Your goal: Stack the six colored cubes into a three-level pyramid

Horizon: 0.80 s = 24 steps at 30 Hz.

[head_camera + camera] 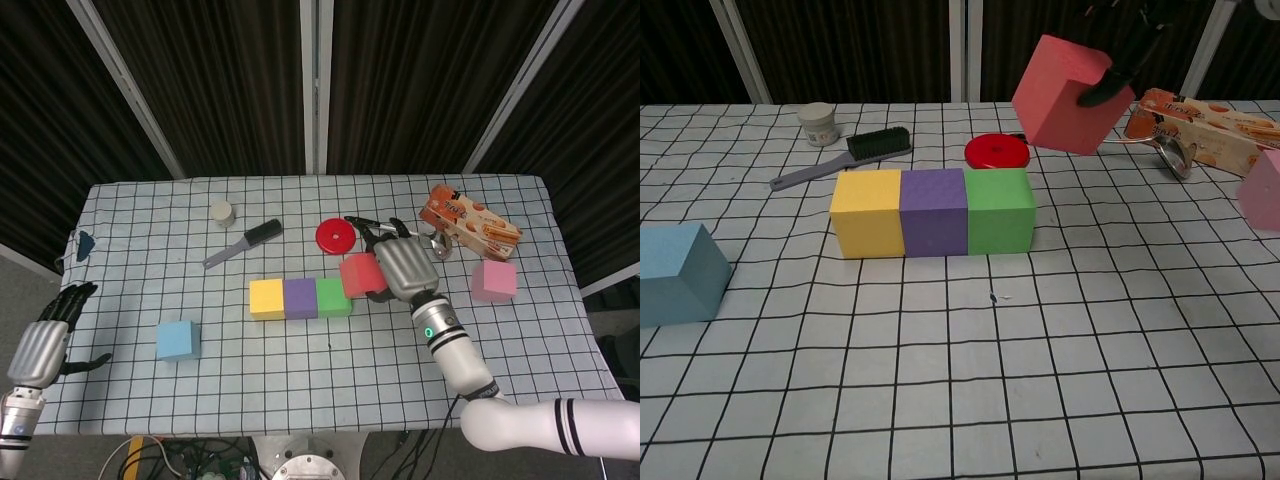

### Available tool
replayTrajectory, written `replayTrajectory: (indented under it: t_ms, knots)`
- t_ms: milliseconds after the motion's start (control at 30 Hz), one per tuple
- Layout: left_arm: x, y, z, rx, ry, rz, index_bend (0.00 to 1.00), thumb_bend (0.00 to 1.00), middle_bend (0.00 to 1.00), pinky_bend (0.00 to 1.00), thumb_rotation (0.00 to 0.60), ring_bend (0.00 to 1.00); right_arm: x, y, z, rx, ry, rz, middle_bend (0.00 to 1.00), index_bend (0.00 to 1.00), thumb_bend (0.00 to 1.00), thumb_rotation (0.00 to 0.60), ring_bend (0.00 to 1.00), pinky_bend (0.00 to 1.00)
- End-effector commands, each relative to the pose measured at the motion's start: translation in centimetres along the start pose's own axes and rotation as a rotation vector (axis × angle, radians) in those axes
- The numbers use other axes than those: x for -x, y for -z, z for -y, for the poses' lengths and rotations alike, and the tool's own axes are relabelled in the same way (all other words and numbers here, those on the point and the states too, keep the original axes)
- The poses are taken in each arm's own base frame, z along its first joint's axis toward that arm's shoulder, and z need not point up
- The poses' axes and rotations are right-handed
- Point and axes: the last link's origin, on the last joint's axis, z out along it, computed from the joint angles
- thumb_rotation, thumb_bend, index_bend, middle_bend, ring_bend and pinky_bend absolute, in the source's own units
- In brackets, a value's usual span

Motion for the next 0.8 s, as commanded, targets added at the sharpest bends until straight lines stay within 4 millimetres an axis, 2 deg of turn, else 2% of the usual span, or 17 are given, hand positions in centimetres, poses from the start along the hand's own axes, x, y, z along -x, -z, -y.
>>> replayTrajectory:
  t_ms: [33,400,800]
  knots:
    - [0.0,0.0,0.0,-0.001,0.003,0.0,0.07,0.06,0.06,0.14,0.6,0.0,0.5,-0.3,3.8,-0.02,0.025,0.003,0.73,0.0,0.17,0.6,0.28,0.0]
    - [0.1,0.0,0.4,-0.009,0.006,0.005,0.07,0.06,0.06,0.14,0.6,0.0,2.4,-1.0,5.2,0.002,0.06,0.041,0.73,0.0,0.17,0.6,0.28,0.0]
    - [0.1,0.1,0.7,-0.007,0.021,0.006,0.07,0.06,0.06,0.14,0.6,0.0,3.0,-0.8,7.1,0.014,0.109,0.046,0.73,0.0,0.17,0.6,0.28,0.0]
